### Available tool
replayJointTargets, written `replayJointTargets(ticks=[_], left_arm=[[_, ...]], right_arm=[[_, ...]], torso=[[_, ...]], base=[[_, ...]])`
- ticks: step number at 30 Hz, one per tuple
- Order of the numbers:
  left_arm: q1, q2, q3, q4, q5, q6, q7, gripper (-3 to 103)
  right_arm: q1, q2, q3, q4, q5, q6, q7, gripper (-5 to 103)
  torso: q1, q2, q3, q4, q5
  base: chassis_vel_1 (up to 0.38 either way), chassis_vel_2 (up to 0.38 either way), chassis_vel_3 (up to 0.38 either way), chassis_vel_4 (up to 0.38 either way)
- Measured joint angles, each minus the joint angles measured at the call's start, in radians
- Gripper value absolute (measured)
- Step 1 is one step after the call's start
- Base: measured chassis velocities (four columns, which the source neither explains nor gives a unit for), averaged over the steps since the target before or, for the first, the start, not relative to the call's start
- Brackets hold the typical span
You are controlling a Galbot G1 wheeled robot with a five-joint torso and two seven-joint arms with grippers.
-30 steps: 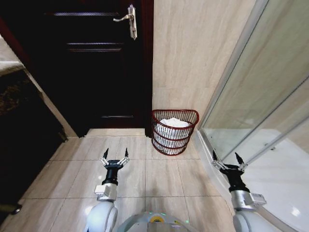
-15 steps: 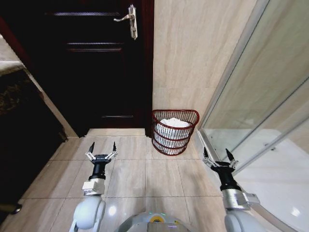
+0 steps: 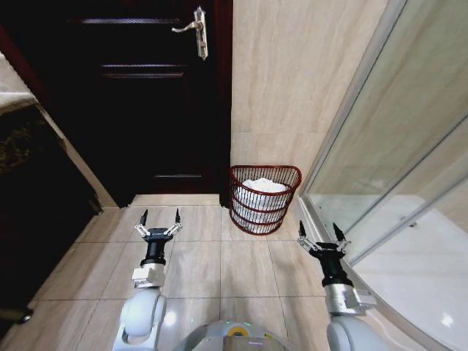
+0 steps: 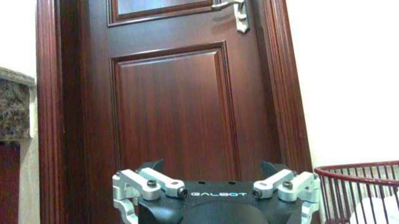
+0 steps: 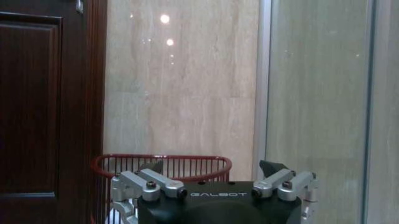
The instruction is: Discard the used towel into the hamper.
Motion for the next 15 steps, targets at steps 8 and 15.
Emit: replayJointTargets(ticks=[8, 15], left_arm=[[-0.015, 0.000, 0.016, 0.041, 0.001, -0.005, -0.004, 100], [-0.009, 0.004, 0.013, 0.051, 0.016, -0.012, -0.004, 100]], right_arm=[[0.019, -0.015, -0.008, -0.020, -0.006, 0.014, 0.029, 100], [0.024, -0.020, -0.008, -0.020, -0.006, 0.018, 0.045, 100]], torso=[[0.000, 0.000, 0.000, -0.0001, 0.0000], [0.000, 0.000, 0.000, 0.0001, 0.0000]], base=[[0.000, 0.000, 0.000, 0.000], [0.000, 0.000, 0.000, 0.000]])
